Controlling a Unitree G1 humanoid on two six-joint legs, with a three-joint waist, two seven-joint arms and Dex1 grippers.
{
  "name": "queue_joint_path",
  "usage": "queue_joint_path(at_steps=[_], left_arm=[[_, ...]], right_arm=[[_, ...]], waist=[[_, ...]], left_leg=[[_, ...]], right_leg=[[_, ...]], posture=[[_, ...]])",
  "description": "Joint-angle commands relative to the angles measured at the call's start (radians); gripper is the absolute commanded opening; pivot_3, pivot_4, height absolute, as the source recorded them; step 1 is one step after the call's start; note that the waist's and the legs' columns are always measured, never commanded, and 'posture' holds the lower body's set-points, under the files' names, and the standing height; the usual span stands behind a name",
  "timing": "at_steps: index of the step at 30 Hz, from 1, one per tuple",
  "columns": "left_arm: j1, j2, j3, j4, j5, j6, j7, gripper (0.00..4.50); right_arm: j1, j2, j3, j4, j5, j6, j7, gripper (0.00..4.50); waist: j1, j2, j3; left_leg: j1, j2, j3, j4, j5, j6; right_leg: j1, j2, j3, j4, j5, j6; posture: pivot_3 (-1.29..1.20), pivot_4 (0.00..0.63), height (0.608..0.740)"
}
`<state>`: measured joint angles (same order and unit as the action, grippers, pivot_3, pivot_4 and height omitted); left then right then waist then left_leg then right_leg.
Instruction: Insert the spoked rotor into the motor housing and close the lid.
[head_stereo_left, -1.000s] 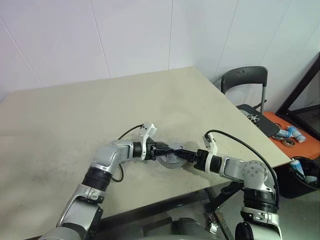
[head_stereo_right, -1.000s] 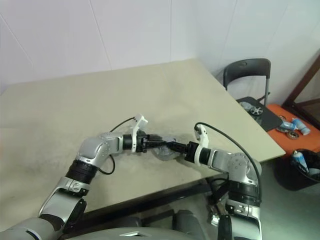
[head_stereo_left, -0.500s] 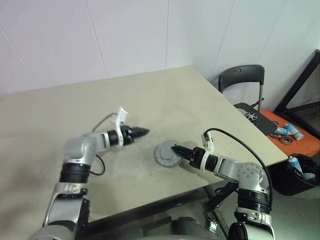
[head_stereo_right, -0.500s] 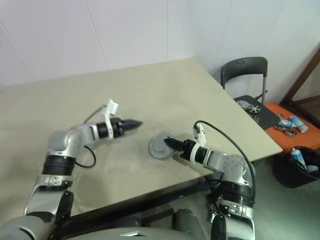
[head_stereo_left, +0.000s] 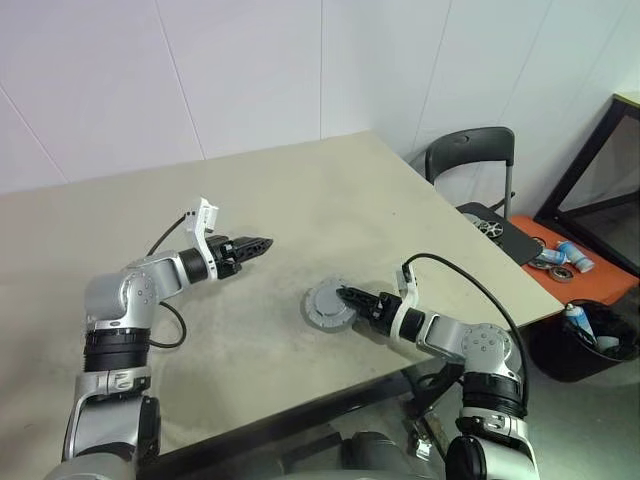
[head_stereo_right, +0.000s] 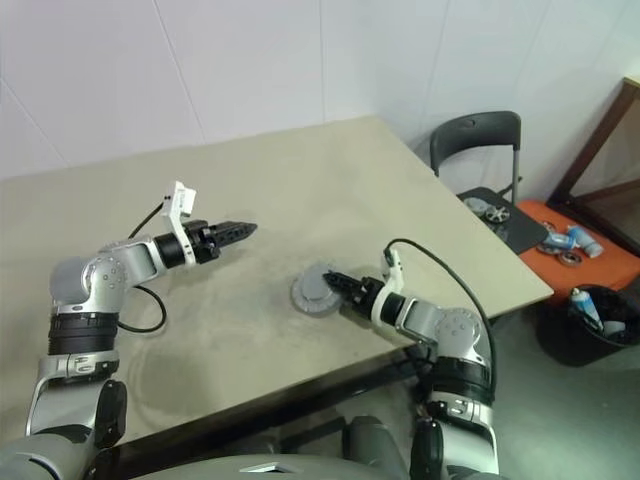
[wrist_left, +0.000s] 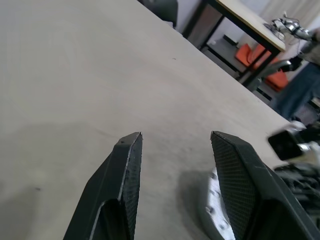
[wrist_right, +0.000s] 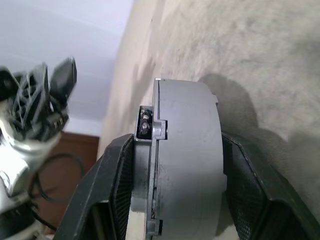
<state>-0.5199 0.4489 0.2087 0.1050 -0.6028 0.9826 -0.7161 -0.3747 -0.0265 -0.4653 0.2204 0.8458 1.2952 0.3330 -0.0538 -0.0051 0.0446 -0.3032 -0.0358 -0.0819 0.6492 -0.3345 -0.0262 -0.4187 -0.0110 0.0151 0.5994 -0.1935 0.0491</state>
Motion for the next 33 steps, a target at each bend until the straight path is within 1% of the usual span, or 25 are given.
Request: queue_joint_path(at_steps=[1,4,8,10,12,14,17,18,20,21,23,26,28,33], left_arm=[[0.006,0.004,0.009,-0.057,-0.028,0.019,0.016,2.32],[0.015,0.006,0.011,-0.067,-0.038,0.025,0.024,2.32],[0.029,0.007,0.016,-0.081,-0.051,0.027,0.023,2.32],[0.038,0.005,0.042,-0.098,-0.076,0.039,0.026,2.32],[0.045,0.004,0.107,-0.108,-0.128,0.067,0.045,2.32],[0.043,0.003,0.177,-0.100,-0.157,0.060,0.087,2.32],[-0.031,-0.002,0.359,-0.032,-0.232,0.036,0.219,2.32],[-0.046,0.000,0.400,-0.037,-0.260,0.045,0.256,2.32],[-0.032,-0.003,0.459,-0.088,-0.317,0.073,0.310,2.68],[-0.003,-0.008,0.470,-0.128,-0.339,0.083,0.319,2.86],[0.054,-0.030,0.488,-0.193,-0.386,0.100,0.355,3.52],[0.122,-0.085,0.518,-0.257,-0.537,0.175,0.444,4.48],[0.170,-0.117,0.501,-0.307,-0.604,0.187,0.473,4.48],[0.254,-0.192,0.471,-0.343,-0.673,0.134,0.559,4.48]], right_arm=[[-0.071,0.041,-0.115,0.051,0.107,0.027,-0.073,2.19],[-0.100,0.071,-0.160,0.063,0.172,0.053,-0.099,2.19],[-0.121,0.108,-0.172,0.035,0.230,0.061,-0.124,2.19],[-0.133,0.123,-0.167,0.025,0.250,0.058,-0.137,2.19],[-0.160,0.138,-0.159,0.024,0.263,0.041,-0.153,2.19],[-0.190,0.145,-0.156,0.035,0.270,0.019,-0.168,2.19],[-0.243,0.144,-0.152,0.070,0.264,-0.018,-0.178,2.19],[-0.259,0.142,-0.150,0.083,0.262,-0.029,-0.176,2.19],[-0.295,0.139,-0.139,0.112,0.259,-0.040,-0.167,2.19],[-0.313,0.138,-0.132,0.125,0.260,-0.044,-0.162,2.19],[-0.350,0.140,-0.125,0.150,0.267,-0.050,-0.158,2.19],[-0.409,0.142,-0.116,0.193,0.269,-0.064,-0.146,2.19],[-0.433,0.139,-0.108,0.219,0.264,-0.073,-0.137,2.19],[-0.475,0.123,-0.092,0.262,0.263,-0.078,-0.119,2.19]], waist=[[-0.001,0.001,0.001],[-0.001,0.001,0.001],[-0.002,0.002,0.001],[0.000,0.001,0.001],[0.003,0.001,0.001],[0.007,0.002,0.001],[0.011,0.001,0.001],[0.011,0.001,0.001],[0.010,0.001,0.001],[0.009,0.001,0.001],[0.009,0.001,0.001],[0.009,0.001,0.001],[0.009,0.001,0.001],[0.012,0.000,0.000]], left_leg=[[0.000,0.000,0.000,0.000,0.000,0.000],[-0.002,0.000,0.000,0.000,0.000,0.000],[-0.005,0.000,0.001,-0.001,0.000,0.000],[-0.011,0.000,0.000,-0.001,0.000,0.000],[-0.019,-0.001,0.001,0.001,0.000,0.000],[-0.020,-0.002,0.001,0.000,0.000,0.000],[-0.020,-0.002,0.001,0.000,0.000,0.000],[-0.020,-0.002,0.001,0.000,0.000,0.000],[-0.019,-0.002,0.001,0.001,0.000,0.000],[-0.019,-0.002,0.001,0.000,0.000,0.000],[-0.019,-0.003,0.002,-0.001,0.000,-0.001],[-0.020,-0.004,0.002,-0.001,-0.001,-0.002],[-0.020,-0.004,0.002,0.000,-0.001,-0.002],[-0.019,-0.004,0.002,0.000,-0.001,-0.002]], right_leg=[[0.000,0.000,0.000,0.000,0.000,0.000],[-0.002,0.000,0.000,0.000,0.000,0.000],[-0.011,0.000,0.001,0.000,0.001,-0.001],[-0.017,-0.001,0.002,0.000,0.003,-0.004],[-0.026,-0.005,0.002,0.001,0.004,-0.004],[-0.027,-0.006,0.003,0.001,0.004,-0.004],[-0.027,-0.007,0.003,0.000,0.005,-0.003],[-0.027,-0.007,0.003,0.000,0.005,-0.003],[-0.026,-0.006,0.003,0.000,0.005,-0.003],[-0.026,-0.006,0.003,0.000,0.005,-0.003],[-0.026,-0.008,0.003,-0.001,0.005,-0.003],[-0.027,-0.009,0.004,-0.001,0.006,-0.002],[-0.027,-0.009,0.004,-0.001,0.006,-0.002],[-0.026,-0.009,0.004,0.000,0.006,-0.002]], posture=[[0.00,0.000,0.740],[0.00,0.000,0.740],[0.00,0.000,0.740],[0.00,0.000,0.740],[0.00,0.000,0.740],[0.00,0.000,0.740],[0.00,0.000,0.740],[0.00,0.000,0.740],[0.00,0.000,0.740],[0.00,0.000,0.740],[0.00,0.000,0.740],[0.00,0.000,0.740],[0.00,0.000,0.740],[0.00,0.000,0.740]])
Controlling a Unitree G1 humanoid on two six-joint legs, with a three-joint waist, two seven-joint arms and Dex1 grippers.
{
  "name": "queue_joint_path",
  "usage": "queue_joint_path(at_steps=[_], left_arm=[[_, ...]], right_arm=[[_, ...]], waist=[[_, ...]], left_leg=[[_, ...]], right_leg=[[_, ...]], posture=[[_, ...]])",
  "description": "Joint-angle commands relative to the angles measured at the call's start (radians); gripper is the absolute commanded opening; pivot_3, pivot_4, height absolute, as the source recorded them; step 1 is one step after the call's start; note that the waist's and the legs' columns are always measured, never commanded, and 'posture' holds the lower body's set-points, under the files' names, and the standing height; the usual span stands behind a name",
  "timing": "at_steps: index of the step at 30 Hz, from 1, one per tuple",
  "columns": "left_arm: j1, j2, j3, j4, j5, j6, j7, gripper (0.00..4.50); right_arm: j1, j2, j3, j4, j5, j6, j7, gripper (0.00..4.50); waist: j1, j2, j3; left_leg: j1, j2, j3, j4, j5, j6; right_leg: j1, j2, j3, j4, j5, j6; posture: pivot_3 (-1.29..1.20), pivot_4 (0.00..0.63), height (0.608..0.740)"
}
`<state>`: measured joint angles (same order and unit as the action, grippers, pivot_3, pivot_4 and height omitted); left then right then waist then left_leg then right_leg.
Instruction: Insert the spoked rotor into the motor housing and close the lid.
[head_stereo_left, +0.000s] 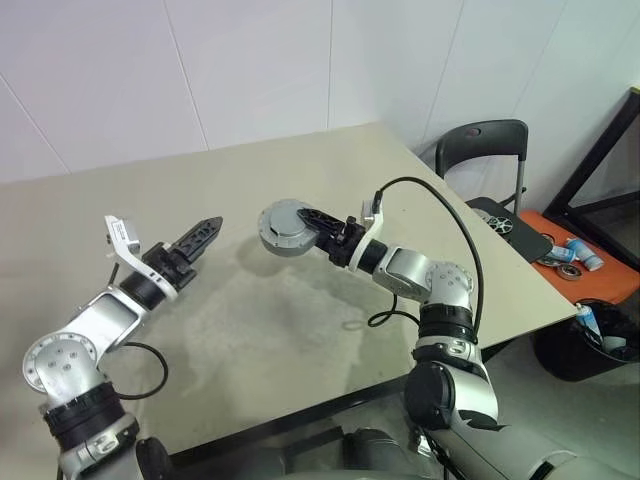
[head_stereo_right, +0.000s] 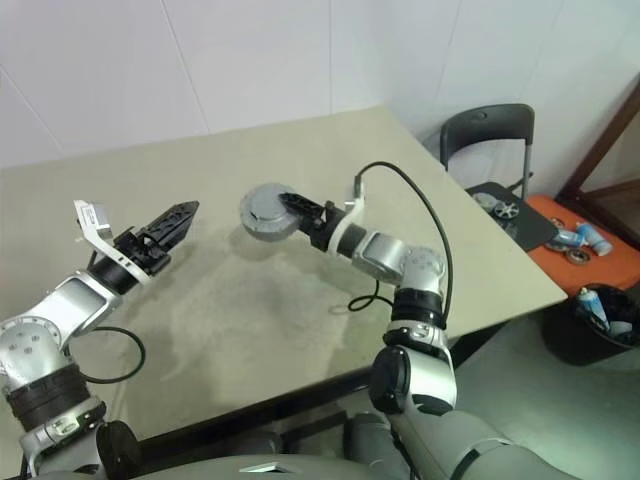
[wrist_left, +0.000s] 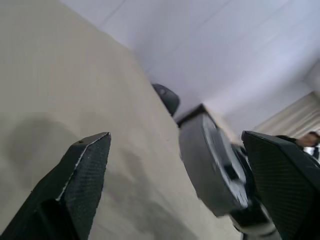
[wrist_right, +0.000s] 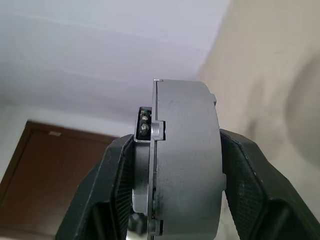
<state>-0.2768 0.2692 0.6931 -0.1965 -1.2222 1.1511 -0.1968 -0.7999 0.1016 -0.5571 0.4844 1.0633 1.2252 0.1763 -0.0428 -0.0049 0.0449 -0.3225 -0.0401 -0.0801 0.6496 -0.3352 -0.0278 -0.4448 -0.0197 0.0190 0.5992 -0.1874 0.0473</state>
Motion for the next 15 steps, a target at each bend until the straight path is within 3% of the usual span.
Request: queue_joint_path(at_steps=[1,10,15], left_arm=[[0.016,-0.022,-0.026,-0.042,-0.066,-0.039,0.055,4.48],[-0.007,-0.081,-0.191,-0.073,-0.183,-0.090,0.075,4.48],[-0.009,-0.079,-0.276,-0.011,-0.155,-0.103,0.062,4.48]], right_arm=[[-0.055,-0.008,0.002,0.002,0.047,-0.006,0.042,2.19],[-0.060,-0.013,0.021,0.013,0.045,-0.011,0.044,2.19],[-0.062,-0.017,0.029,0.014,0.042,-0.019,0.044,2.19]], waist=[[0.002,0.000,0.000],[0.001,0.000,0.000],[0.000,0.000,0.000]], left_leg=[[0.000,0.000,0.000,0.000,0.000,0.000],[0.000,0.000,0.000,0.001,0.000,0.000],[0.000,0.000,0.001,0.002,0.000,0.000]], right_leg=[[0.000,0.000,0.000,0.000,0.000,0.000],[0.001,0.001,0.000,0.000,0.001,-0.001],[0.001,0.002,0.000,0.000,0.001,-0.001]], posture=[[0.00,0.000,0.740],[0.00,0.000,0.740],[0.00,0.000,0.740]])
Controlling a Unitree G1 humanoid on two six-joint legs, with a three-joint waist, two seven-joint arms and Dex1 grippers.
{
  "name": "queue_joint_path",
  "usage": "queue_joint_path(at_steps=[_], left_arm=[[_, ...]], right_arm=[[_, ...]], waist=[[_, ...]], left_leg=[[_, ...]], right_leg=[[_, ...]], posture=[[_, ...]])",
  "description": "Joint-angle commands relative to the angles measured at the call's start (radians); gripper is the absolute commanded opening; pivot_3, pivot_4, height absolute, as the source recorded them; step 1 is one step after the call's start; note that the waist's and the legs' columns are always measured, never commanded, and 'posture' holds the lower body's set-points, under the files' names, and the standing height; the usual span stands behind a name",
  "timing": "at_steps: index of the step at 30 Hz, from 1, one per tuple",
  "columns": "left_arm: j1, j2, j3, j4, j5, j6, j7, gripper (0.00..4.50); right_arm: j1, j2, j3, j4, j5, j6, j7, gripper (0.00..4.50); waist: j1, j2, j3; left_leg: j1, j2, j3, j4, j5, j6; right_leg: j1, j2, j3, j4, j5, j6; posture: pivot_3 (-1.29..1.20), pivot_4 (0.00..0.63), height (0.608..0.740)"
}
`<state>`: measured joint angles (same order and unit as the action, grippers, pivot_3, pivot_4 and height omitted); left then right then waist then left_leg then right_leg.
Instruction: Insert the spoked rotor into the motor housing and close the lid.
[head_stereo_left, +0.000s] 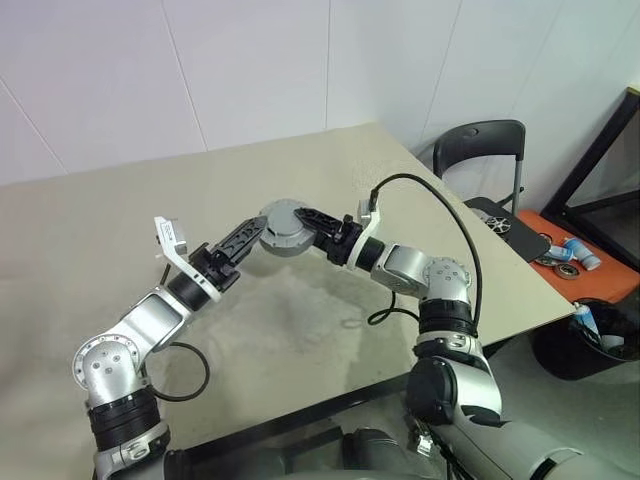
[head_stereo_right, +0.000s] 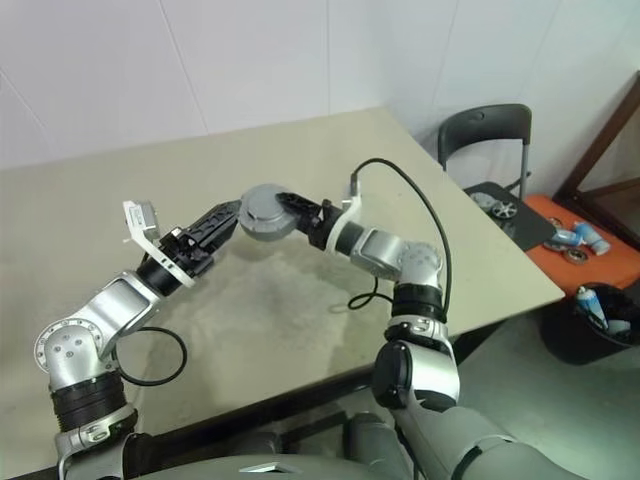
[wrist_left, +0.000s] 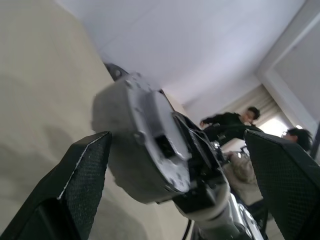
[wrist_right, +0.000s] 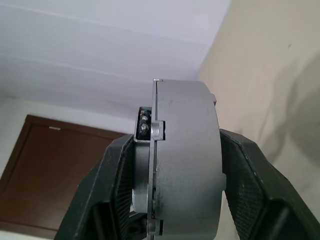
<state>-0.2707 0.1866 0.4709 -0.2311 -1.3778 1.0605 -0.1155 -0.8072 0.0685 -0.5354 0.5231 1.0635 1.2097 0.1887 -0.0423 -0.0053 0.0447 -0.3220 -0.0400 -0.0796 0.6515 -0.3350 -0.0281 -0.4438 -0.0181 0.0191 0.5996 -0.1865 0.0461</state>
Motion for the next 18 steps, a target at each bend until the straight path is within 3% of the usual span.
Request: queue_joint_path(at_steps=[1,18], left_arm=[[-0.019,0.006,-0.063,0.041,0.016,-0.022,-0.029,4.48],[-0.084,-0.007,-0.127,0.221,0.127,-0.142,-0.092,4.48]], right_arm=[[-0.055,0.014,0.009,-0.026,0.042,-0.005,0.032,2.19],[-0.044,-0.001,0.026,-0.039,0.038,-0.009,0.021,2.19]], waist=[[-0.001,0.000,0.000],[0.001,0.000,0.000]], left_leg=[[0.000,0.000,0.000,0.000,0.000,0.000],[0.000,0.001,0.001,0.001,0.000,0.000]], right_leg=[[0.000,0.000,0.000,0.000,0.000,0.000],[0.000,0.003,0.001,0.000,0.001,-0.001]], posture=[[0.00,0.000,0.740],[0.00,0.000,0.740]])
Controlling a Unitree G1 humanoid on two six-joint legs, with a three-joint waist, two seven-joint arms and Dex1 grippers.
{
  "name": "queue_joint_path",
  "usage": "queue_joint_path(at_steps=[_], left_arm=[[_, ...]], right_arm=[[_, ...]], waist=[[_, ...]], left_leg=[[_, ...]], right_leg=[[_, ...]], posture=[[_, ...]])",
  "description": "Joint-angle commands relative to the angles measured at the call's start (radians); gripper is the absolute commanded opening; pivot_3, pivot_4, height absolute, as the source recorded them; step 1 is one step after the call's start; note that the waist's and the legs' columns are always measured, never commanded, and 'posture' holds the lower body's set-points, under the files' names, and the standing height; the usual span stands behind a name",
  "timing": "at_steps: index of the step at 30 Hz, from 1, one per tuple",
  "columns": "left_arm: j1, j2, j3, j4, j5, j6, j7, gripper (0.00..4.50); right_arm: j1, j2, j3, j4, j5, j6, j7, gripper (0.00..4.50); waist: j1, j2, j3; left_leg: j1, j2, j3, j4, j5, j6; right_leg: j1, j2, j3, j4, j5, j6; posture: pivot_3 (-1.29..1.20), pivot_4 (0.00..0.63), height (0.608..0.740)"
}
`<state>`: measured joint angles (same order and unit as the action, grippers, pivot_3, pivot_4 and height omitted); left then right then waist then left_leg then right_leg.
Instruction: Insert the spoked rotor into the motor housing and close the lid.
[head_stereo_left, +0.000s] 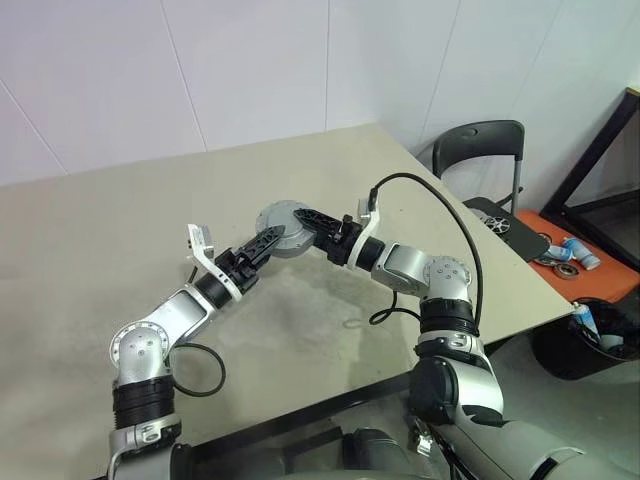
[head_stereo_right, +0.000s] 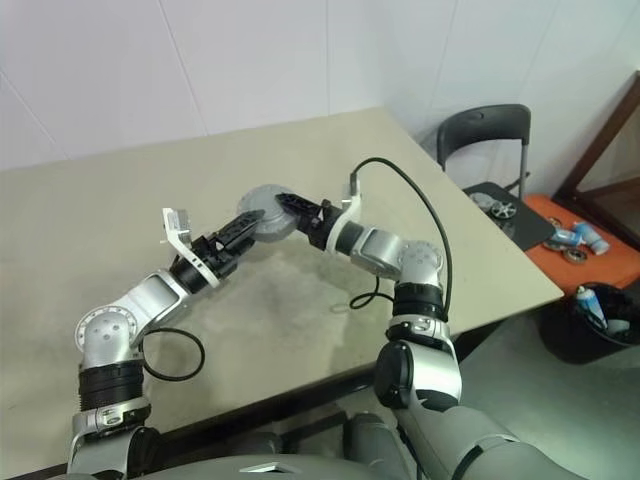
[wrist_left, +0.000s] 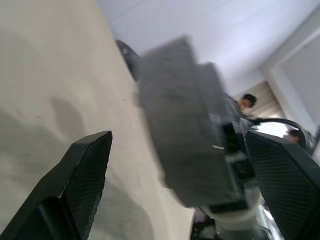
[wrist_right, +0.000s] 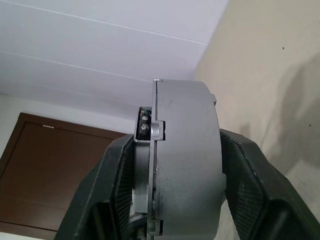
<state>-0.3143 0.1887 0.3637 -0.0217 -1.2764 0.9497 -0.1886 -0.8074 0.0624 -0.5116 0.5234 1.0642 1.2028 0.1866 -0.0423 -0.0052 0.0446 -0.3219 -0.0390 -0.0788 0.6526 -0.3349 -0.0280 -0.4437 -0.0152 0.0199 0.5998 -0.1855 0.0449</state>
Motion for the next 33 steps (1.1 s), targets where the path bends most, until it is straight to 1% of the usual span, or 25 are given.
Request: queue_joint_path(at_steps=[1,10,13,14,15,16,17,25,29,33], left_arm=[[-0.051,-0.017,-0.026,0.022,0.041,-0.042,-0.018,4.48],[-0.087,-0.074,-0.046,0.055,0.064,-0.049,-0.018,4.48],[-0.095,-0.085,-0.025,0.067,0.058,-0.059,-0.005,3.86],[-0.098,-0.087,-0.015,0.072,0.054,-0.062,-0.001,3.60],[-0.101,-0.087,-0.005,0.078,0.050,-0.065,0.003,3.18],[-0.103,-0.089,0.005,0.085,0.046,-0.069,0.009,2.89],[-0.105,-0.089,0.010,0.089,0.044,-0.071,0.013,2.71],[-0.133,-0.075,0.028,0.140,0.073,-0.115,0.026,2.66],[-0.179,-0.097,0.069,0.171,0.049,-0.157,0.084,2.66],[-0.205,-0.119,0.054,0.143,0.037,-0.153,0.077,2.66]], right_arm=[[-0.044,0.004,0.005,-0.040,0.036,-0.001,0.022,2.19],[-0.035,0.001,0.019,-0.052,0.036,-0.001,0.020,2.19],[-0.033,-0.001,0.019,-0.054,0.036,-0.001,0.020,2.19],[-0.033,-0.002,0.019,-0.054,0.037,-0.001,0.020,2.19],[-0.032,-0.002,0.020,-0.054,0.037,-0.001,0.019,2.19],[-0.032,-0.003,0.020,-0.054,0.036,-0.002,0.019,2.19],[-0.032,-0.003,0.020,-0.053,0.036,-0.003,0.019,2.19],[-0.035,-0.006,0.027,-0.044,0.030,-0.010,0.023,2.19],[-0.028,-0.008,0.034,-0.053,0.033,0.000,0.022,2.19],[-0.003,-0.011,0.097,-0.099,-0.024,-0.033,0.039,2.19]], waist=[[0.002,0.000,0.000],[0.000,0.000,0.000],[0.001,0.000,0.000],[0.001,0.000,0.000],[0.001,0.000,0.000],[0.000,0.000,0.000],[0.000,0.000,0.000],[0.001,0.000,0.000],[0.001,0.000,0.000],[0.001,0.000,0.000]], left_leg=[[0.000,0.000,0.000,0.000,0.000,0.000],[0.000,0.000,0.000,0.000,0.000,0.000],[0.000,0.000,0.000,0.001,0.000,0.000],[0.000,0.000,0.000,0.001,0.000,0.000],[0.000,0.000,0.000,0.001,0.000,0.000],[0.000,0.000,0.000,0.001,0.000,0.000],[0.000,0.000,0.001,0.002,0.000,0.000],[0.000,0.000,0.001,0.002,0.000,0.000],[0.000,0.000,0.001,0.003,0.000,0.000],[-0.001,0.000,0.001,0.004,0.000,0.000]], right_leg=[[0.000,0.000,0.000,0.000,0.000,0.000],[0.000,0.000,0.001,0.000,0.000,0.000],[0.000,-0.001,0.001,0.000,0.001,0.000],[0.000,0.000,0.001,0.000,0.001,0.000],[0.000,0.000,0.001,0.001,0.001,0.000],[0.000,0.000,0.001,0.001,0.001,0.000],[0.000,0.000,0.001,0.001,0.001,0.000],[0.000,0.000,0.001,0.001,0.001,0.001],[0.000,0.000,0.001,0.001,0.001,0.001],[0.000,0.000,0.001,0.001,0.002,0.001]], posture=[[0.00,0.000,0.740],[0.00,0.000,0.740],[0.00,0.000,0.740],[0.00,0.000,0.740],[0.00,0.000,0.740],[0.00,0.000,0.740],[0.00,0.000,0.740],[0.00,0.000,0.740],[0.00,0.000,0.740],[0.00,0.000,0.740]])
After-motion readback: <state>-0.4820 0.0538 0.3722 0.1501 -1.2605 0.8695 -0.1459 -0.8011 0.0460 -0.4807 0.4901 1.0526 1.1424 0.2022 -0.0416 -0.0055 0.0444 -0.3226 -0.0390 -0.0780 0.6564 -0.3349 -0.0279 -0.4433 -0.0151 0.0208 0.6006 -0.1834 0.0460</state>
